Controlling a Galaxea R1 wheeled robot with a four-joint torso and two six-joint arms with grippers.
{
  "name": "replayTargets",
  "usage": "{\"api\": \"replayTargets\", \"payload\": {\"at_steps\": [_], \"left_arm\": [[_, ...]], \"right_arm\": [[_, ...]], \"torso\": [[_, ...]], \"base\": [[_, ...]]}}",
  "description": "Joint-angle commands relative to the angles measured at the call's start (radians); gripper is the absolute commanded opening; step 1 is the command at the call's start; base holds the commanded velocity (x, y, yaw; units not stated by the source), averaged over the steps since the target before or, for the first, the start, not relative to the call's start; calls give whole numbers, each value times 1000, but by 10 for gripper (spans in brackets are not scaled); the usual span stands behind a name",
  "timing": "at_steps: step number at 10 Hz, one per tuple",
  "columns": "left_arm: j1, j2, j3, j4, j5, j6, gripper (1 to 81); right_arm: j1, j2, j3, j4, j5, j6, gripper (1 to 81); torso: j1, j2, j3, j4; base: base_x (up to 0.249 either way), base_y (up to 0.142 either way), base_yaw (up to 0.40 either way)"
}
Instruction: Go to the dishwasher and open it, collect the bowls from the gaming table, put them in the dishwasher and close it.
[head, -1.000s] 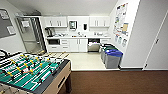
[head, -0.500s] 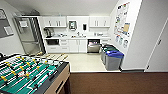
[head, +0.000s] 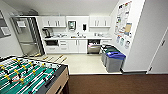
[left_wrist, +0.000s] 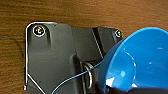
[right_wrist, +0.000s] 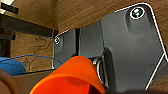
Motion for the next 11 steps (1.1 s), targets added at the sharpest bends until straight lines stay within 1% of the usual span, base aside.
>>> {"api": "replayTargets", "payload": {"at_steps": [1, 11], "left_arm": [[-34, -16, 4, 2, 16, 0, 10], [-34, -13, 1, 2, 22, 0, 10]], "right_arm": [[28, -17, 5, -20, -25, -3, 10], [30, -15, 5, -20, -25, -3, 10]], "torso": [[0, 0, 0, 0], [1, 0, 0, 0]], "base": [[182, 0, 0], [184, 0, 0]]}}
